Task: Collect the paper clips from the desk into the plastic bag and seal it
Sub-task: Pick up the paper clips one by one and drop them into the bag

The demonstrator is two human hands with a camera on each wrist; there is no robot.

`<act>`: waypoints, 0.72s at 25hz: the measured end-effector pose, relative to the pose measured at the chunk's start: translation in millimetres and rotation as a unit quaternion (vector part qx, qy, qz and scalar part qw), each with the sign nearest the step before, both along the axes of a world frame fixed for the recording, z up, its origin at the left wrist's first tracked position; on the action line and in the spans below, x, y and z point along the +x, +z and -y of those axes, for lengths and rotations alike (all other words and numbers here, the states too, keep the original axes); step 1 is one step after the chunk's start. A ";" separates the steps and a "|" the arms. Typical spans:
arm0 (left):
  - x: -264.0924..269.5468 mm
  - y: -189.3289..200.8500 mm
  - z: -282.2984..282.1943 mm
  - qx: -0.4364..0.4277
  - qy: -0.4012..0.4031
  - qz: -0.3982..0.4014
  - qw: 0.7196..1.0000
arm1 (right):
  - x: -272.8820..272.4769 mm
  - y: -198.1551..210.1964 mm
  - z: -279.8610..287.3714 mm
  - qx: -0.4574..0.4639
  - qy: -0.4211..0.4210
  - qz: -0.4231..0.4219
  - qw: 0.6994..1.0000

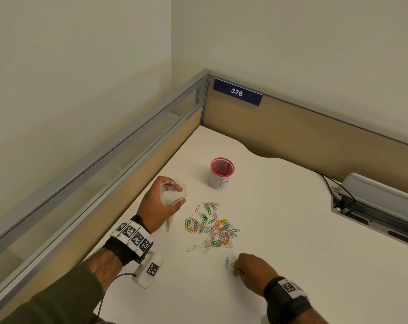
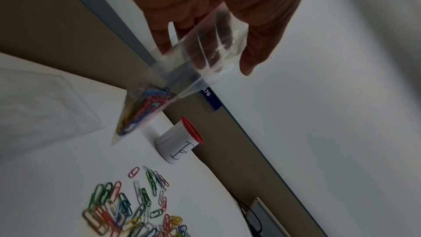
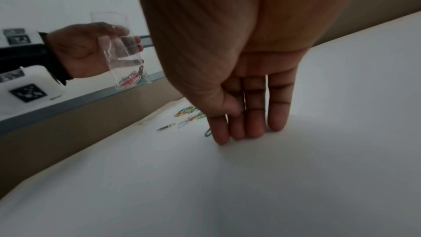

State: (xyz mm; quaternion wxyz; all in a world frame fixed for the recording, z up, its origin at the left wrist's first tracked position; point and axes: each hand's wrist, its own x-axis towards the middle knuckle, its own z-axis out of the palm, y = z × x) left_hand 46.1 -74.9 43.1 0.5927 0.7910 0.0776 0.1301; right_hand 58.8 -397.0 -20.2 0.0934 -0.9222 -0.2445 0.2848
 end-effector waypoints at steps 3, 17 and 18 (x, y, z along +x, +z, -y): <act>-3.7 -1.6 2.6 -0.001 -0.001 -0.003 1.000 | 7.3 -8.9 -14.4 0.047 -0.007 0.035 0.998; -1.6 -0.5 -6.6 0.006 -0.013 -0.010 1.000 | 34.4 -5.7 -39.2 0.102 -0.091 0.076 0.988; -1.3 -0.8 -6.7 0.005 -0.015 -0.010 1.000 | 44.0 -3.4 -38.9 0.094 -0.112 0.090 0.985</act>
